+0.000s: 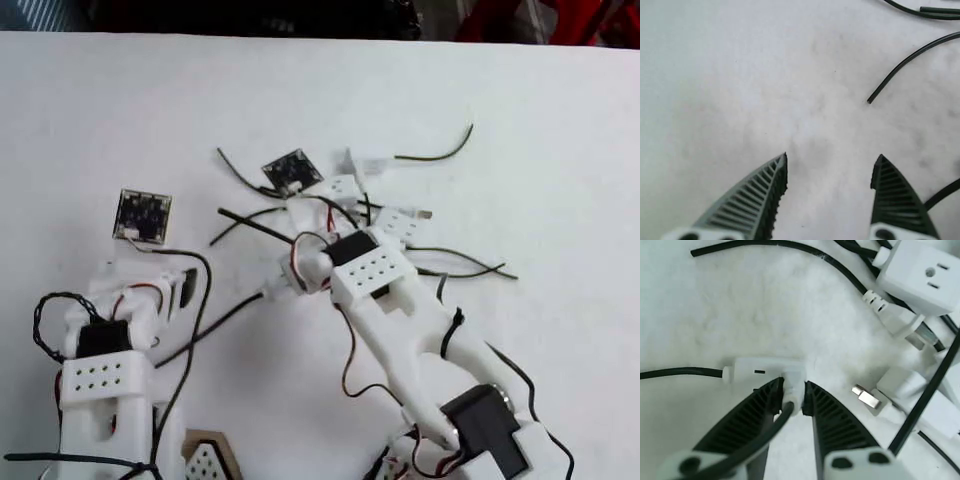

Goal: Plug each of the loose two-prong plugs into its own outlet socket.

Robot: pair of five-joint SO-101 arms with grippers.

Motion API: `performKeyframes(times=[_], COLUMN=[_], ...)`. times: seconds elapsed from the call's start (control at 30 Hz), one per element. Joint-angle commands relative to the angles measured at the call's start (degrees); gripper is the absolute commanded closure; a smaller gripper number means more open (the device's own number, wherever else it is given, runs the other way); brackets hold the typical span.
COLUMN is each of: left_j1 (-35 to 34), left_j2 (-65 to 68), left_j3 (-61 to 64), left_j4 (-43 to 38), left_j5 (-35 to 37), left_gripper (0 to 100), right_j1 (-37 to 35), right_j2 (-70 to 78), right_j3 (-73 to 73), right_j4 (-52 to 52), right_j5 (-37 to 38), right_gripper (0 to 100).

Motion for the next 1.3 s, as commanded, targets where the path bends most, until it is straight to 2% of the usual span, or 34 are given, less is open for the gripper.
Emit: performKeyframes(times=[0.0,0.6,0.93,1.17,1.27], left_j1=[-0.57,-0.57,-0.57,-0.57,-0.57], left_j2=[-1.54,-1.54,-1.54,-1.54,-1.54], left_j3=[-0.18,-0.18,-0.18,-0.18,-0.18], left_j4=[-1.32,-1.23,-1.23,-1.23,-1.23], left_j5=[0.18,0.18,0.18,0.18,0.18], left_gripper=[73,73,73,73,73], right_j1=[-0.31,-2.42,-1.54,-1.54,-1.54], right_j2=[-0.13,9.71,-1.63,-8.75,-8.4], right_j3=[-1.23,-0.7,6.42,18.2,19.16], right_j4=[1.54,1.63,0.75,-14.46,-16.4], right_j5=[0.35,0.35,0.35,0.35,0.35], right_gripper=[98.1,98.1,98.1,98.1,98.1])
